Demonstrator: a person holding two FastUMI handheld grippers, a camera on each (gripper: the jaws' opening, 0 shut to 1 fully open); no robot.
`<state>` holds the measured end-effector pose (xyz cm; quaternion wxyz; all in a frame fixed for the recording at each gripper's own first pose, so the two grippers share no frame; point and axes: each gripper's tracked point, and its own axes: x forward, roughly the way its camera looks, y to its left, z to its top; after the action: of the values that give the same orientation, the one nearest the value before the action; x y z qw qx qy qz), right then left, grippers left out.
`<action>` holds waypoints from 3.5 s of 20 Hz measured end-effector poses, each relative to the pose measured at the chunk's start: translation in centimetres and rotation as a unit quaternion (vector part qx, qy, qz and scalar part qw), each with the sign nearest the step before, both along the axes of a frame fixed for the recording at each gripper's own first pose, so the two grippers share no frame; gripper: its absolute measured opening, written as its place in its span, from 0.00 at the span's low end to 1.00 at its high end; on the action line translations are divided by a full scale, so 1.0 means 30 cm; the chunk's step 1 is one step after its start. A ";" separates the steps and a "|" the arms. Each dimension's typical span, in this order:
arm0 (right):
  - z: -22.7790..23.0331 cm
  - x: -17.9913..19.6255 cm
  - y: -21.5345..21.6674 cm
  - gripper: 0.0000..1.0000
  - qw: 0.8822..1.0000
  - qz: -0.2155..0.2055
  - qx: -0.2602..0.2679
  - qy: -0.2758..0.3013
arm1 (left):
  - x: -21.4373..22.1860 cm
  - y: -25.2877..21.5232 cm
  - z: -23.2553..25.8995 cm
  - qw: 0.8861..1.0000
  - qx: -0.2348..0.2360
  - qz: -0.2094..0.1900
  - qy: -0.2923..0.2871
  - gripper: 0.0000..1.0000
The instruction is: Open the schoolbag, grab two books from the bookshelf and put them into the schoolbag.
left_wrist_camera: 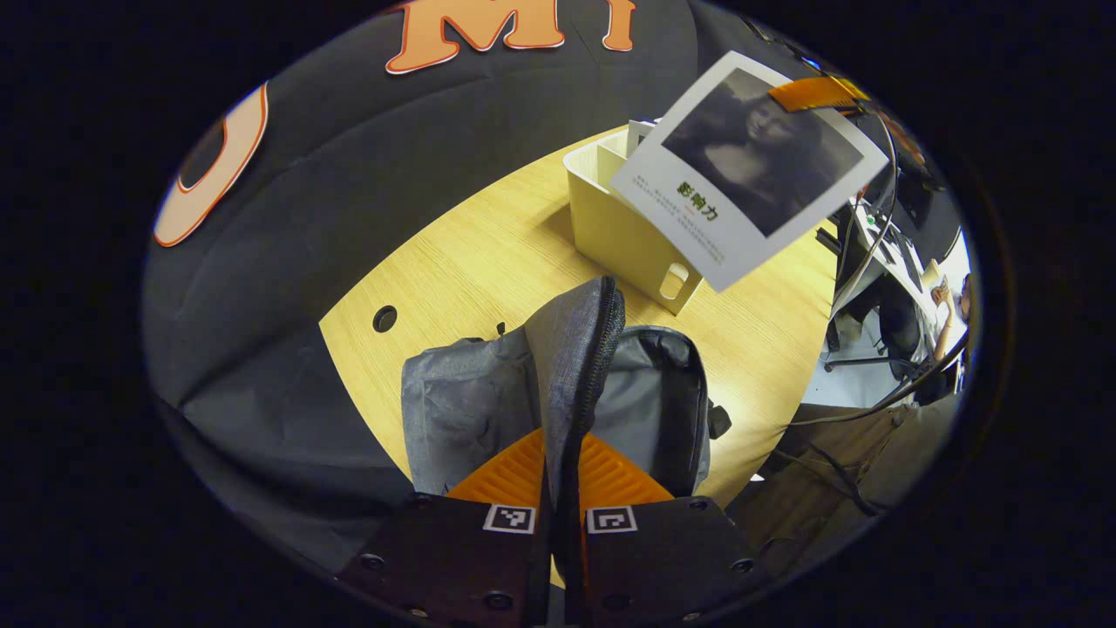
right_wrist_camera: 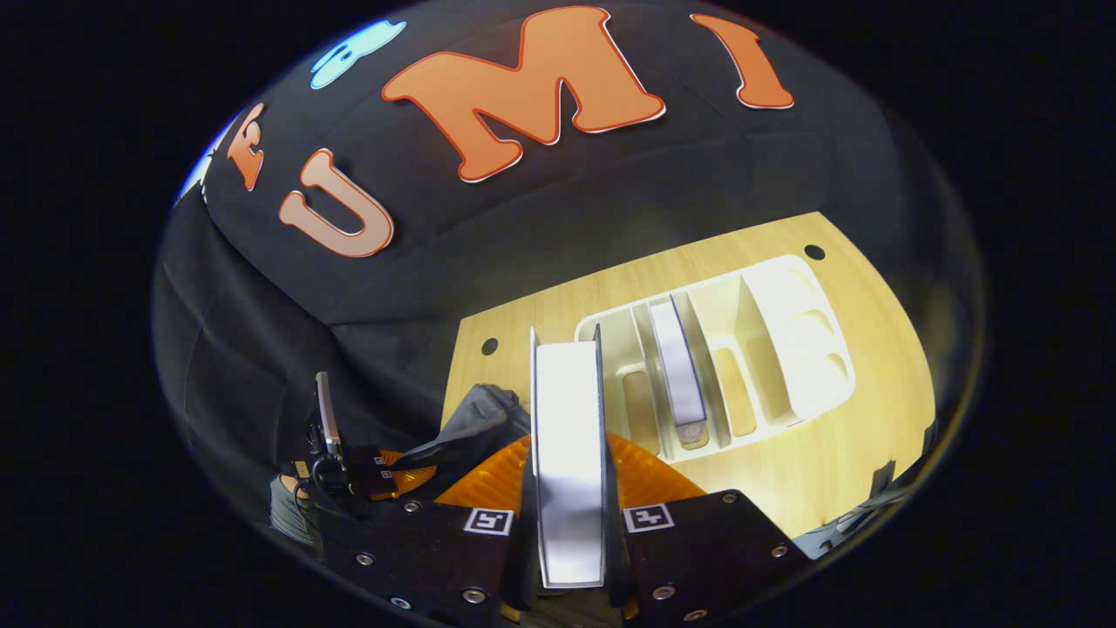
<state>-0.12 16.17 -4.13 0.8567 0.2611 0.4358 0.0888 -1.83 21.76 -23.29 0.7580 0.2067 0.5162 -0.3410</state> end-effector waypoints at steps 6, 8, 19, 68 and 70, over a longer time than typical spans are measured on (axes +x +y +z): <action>-0.107 -0.111 0.160 0.30 0.996 -0.004 0.083 0.013 | -0.005 0.000 0.004 1.000 0.000 0.012 -0.014 0.07; -0.163 -0.134 0.207 0.30 0.994 -0.012 0.106 0.023 | -0.008 -0.005 0.004 1.000 -0.003 0.020 -0.014 0.07; -0.456 -0.105 0.509 0.30 0.965 -0.069 0.248 0.052 | -0.038 -0.040 0.000 0.999 -0.014 0.041 -0.028 0.07; -0.427 0.281 -0.249 0.97 0.972 0.172 -0.122 0.102 | -0.174 -0.122 -0.097 0.972 0.044 0.231 -0.006 0.07; -0.452 0.327 -0.228 0.97 0.973 0.171 -0.110 0.109 | -0.179 -0.123 -0.099 0.969 0.051 0.242 -0.003 0.07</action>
<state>9.68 9.34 -17.70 0.7997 0.0951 0.5717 0.1567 -7.20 18.07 -26.25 0.8082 0.1153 0.5649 -0.1201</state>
